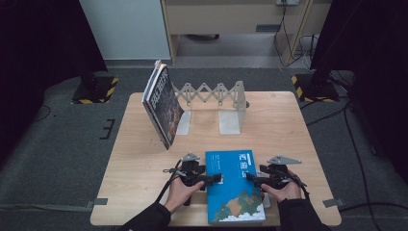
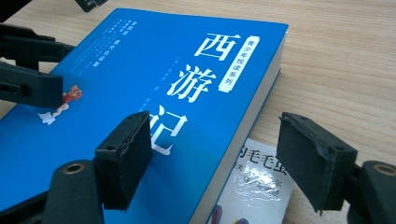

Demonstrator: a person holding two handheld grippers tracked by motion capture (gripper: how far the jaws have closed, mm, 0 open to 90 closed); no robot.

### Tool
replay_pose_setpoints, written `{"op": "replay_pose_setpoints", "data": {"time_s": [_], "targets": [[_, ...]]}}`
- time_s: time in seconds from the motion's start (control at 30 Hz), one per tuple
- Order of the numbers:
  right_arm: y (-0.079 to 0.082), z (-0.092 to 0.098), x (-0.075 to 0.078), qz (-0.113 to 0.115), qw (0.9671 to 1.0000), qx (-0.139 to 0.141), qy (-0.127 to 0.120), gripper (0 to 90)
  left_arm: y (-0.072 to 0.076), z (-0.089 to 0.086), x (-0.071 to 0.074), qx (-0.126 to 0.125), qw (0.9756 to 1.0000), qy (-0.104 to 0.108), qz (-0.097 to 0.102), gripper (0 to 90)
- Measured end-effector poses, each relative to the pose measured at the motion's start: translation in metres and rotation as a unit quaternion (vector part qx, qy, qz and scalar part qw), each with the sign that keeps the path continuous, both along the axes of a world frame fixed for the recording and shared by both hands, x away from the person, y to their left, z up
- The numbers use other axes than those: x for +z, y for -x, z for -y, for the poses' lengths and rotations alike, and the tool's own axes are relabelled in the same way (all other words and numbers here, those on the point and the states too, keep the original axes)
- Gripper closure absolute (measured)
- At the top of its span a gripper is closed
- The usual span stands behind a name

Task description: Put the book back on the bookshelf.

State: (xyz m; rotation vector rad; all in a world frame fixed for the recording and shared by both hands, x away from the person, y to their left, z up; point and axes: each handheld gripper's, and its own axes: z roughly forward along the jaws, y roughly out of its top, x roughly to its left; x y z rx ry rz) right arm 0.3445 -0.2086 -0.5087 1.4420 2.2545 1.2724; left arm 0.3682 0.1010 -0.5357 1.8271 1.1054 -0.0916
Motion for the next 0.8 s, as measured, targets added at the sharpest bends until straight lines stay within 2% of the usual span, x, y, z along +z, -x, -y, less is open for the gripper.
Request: {"op": "replay_pose_setpoints", "data": {"time_s": [0.03, 0.23, 0.4, 0.57, 0.8], "targets": [[-0.0003, -0.0007, -0.0006, -0.001, 1.0, -0.001, -0.003, 27.3, -0.0002, 0.0006, -0.0011, -0.001, 1.0, 0.005, -0.002, 5.2], [-0.0006, -0.0029, -0.0014, -0.005, 0.9999, 0.003, -0.01, 28.9, -0.0003, 0.0021, -0.0013, -0.003, 1.0, 0.003, 0.0, 4.0], [-0.0012, -0.0041, -0.0027, -0.007, 0.9998, 0.004, -0.018, 30.0, -0.0003, 0.0022, -0.0033, -0.012, 0.9998, 0.007, 0.01, 1.9], [-0.0008, -0.0054, -0.0031, -0.011, 0.9997, 0.006, -0.023, 31.3, 0.0021, 0.0071, -0.0061, -0.001, 0.9996, 0.011, 0.026, 0.0], [-0.0014, -0.0069, -0.004, -0.01, 0.9996, 0.01, -0.026, 31.7, 0.0011, 0.0062, -0.0062, -0.007, 0.9996, 0.013, 0.025, 0.0]]}}
